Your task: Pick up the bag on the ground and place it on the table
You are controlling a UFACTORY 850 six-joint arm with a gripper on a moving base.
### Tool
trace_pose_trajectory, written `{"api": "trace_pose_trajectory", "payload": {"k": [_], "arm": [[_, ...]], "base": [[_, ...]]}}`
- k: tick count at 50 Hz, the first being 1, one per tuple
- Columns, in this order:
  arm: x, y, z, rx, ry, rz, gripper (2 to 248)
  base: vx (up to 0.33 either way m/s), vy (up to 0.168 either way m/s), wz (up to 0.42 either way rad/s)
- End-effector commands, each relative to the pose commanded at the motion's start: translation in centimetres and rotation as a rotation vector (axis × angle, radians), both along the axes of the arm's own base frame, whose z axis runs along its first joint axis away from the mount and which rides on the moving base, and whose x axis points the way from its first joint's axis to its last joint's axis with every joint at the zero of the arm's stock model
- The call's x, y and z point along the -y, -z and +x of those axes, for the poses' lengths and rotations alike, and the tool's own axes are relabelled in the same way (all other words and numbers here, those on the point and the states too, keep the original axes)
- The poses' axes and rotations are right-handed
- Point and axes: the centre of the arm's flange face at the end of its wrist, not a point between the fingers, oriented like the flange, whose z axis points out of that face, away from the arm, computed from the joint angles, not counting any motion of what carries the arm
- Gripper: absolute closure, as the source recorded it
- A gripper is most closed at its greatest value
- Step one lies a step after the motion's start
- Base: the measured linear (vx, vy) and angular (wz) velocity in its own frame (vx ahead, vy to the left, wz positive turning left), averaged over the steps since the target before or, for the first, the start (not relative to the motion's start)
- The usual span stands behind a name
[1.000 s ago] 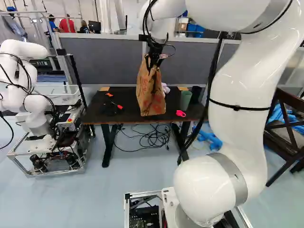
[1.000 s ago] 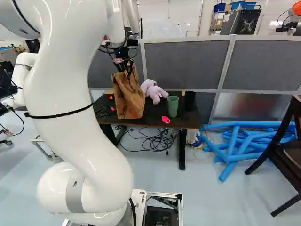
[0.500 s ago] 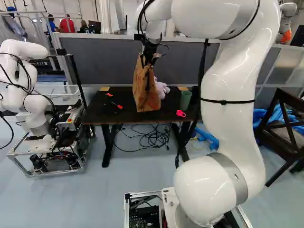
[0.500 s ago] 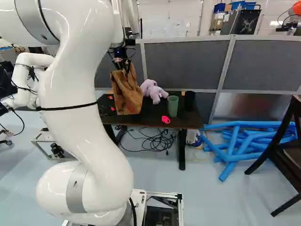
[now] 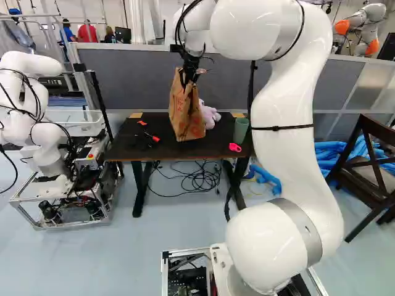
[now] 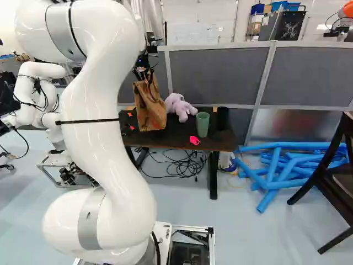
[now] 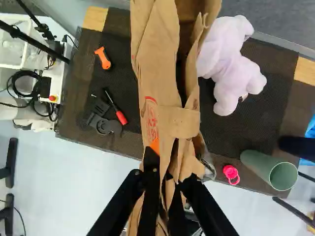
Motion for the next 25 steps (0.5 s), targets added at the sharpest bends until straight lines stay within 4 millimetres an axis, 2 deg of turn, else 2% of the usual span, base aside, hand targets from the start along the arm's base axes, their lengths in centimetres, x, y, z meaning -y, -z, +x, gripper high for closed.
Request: {"api": "trace_pose_trajectory", "payload": {"k": [25], "arm": [[-0.5,0.5,3.1,-0.044,-0.231,-0.070,229]], "base": [[0.000,0.000,0.000]]}}
